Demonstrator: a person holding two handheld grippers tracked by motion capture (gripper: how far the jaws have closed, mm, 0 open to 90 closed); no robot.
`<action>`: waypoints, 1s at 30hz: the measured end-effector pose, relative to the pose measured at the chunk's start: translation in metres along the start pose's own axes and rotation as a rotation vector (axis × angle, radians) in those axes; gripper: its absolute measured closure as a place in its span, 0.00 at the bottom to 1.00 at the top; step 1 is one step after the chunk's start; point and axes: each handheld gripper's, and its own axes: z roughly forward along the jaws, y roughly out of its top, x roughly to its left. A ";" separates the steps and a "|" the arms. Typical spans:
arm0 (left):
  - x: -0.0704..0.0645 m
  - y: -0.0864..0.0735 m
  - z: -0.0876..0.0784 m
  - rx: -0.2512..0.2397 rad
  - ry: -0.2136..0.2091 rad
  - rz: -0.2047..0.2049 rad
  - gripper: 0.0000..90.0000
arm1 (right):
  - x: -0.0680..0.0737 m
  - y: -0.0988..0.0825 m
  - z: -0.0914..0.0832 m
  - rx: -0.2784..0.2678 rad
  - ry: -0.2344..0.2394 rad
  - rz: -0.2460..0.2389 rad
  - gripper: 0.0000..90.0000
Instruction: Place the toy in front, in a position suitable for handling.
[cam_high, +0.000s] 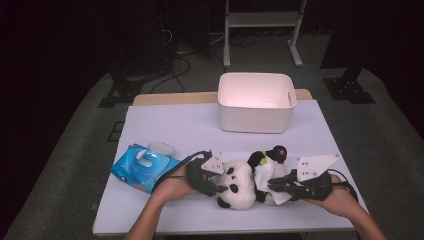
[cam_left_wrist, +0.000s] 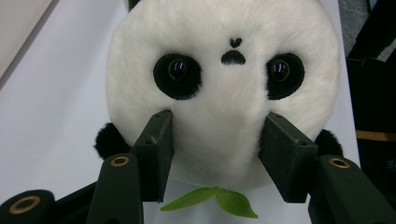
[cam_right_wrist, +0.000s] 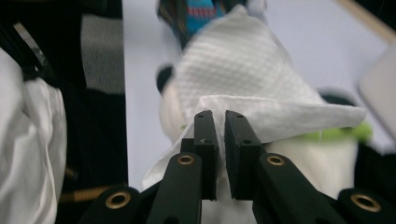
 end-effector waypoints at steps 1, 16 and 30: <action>0.000 0.001 0.001 0.000 0.003 0.006 0.51 | 0.002 0.006 0.001 -0.004 -0.005 -0.019 0.93; -0.002 -0.002 0.001 0.009 0.015 0.024 0.51 | -0.023 0.008 0.005 -0.016 -0.035 0.039 0.92; 0.000 -0.002 0.000 -0.033 -0.028 -0.020 0.47 | -0.029 -0.011 0.008 0.139 0.029 0.103 0.92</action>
